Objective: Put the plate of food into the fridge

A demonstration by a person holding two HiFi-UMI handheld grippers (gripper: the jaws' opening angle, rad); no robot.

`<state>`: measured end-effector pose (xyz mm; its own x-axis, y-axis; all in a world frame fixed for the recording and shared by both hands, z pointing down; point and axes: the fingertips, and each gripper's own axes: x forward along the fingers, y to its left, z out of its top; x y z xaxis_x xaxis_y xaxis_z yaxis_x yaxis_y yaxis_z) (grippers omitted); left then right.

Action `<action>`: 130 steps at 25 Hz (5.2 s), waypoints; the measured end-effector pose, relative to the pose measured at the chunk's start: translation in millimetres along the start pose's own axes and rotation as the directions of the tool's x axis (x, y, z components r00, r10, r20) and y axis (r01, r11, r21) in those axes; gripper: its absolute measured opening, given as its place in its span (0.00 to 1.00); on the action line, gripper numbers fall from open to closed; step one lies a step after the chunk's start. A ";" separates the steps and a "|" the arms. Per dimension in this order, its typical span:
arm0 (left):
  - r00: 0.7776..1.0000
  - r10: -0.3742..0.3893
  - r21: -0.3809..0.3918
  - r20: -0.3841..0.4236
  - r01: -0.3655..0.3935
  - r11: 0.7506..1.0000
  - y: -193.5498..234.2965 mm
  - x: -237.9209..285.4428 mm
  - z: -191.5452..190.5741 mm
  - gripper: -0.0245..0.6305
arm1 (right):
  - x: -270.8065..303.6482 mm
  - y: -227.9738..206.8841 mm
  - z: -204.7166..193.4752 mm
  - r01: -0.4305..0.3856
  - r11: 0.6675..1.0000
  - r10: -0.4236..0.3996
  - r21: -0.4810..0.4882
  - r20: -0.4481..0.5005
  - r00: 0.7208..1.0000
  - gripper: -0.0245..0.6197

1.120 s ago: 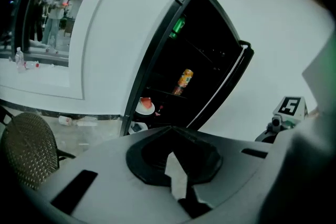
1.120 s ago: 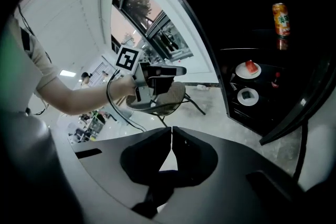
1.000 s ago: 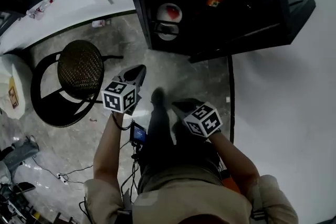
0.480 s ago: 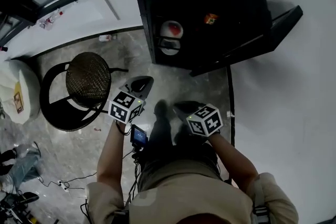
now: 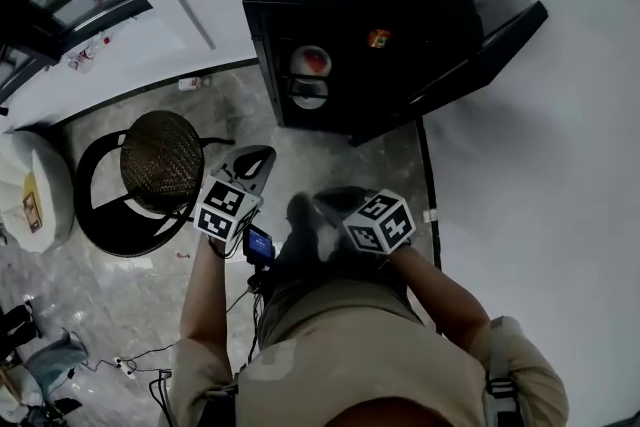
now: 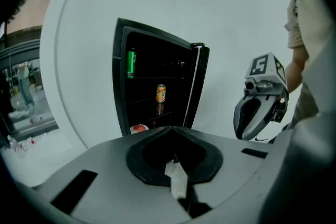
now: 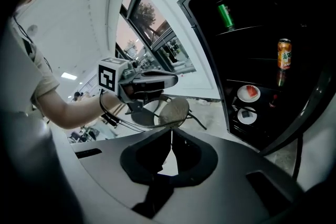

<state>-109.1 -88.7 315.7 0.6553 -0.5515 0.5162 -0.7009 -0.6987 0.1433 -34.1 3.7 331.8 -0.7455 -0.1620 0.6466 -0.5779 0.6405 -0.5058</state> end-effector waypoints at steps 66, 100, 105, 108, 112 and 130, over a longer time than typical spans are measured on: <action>0.973 0.123 -0.025 0.196 -0.120 0.992 0.6 -46.8 35.4 0.05 | -23.1 -4.6 47.1 0.155 0.986 -0.147 -0.065 0.113 0.983 0.08; 0.990 0.009 0.145 0.139 -0.030 0.989 -149.5 1.1 81.5 0.05 | -130.1 -37.2 -9.1 0.128 0.988 -0.149 0.086 0.331 0.932 0.08; 0.990 -0.010 0.163 0.141 -0.013 0.986 -177.7 7.4 87.8 0.05 | -154.1 -43.1 -21.9 0.135 0.986 -0.160 0.094 0.351 0.923 0.08; 0.990 -0.024 0.177 0.137 -0.001 0.984 -193.0 11.0 87.3 0.05 | -163.9 -46.9 -29.8 0.141 0.985 -0.166 0.097 0.354 0.920 0.08; 0.990 -0.036 0.172 0.135 0.012 0.985 -209.8 15.6 85.8 0.05 | -177.0 -48.0 -39.7 0.148 0.985 -0.171 0.090 0.363 0.916 0.08; 0.982 0.089 0.157 0.164 -0.115 0.981 -230.1 -19.3 91.8 0.05 | -213.4 -33.8 -69.6 0.121 0.992 -0.128 0.042 0.374 0.919 0.08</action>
<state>65.4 40.9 195.3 0.6277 -0.6788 0.3811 -0.7186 -0.6935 -0.0516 167.7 68.8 250.6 -0.7353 -0.5115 0.4447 -0.6771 0.5842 -0.4475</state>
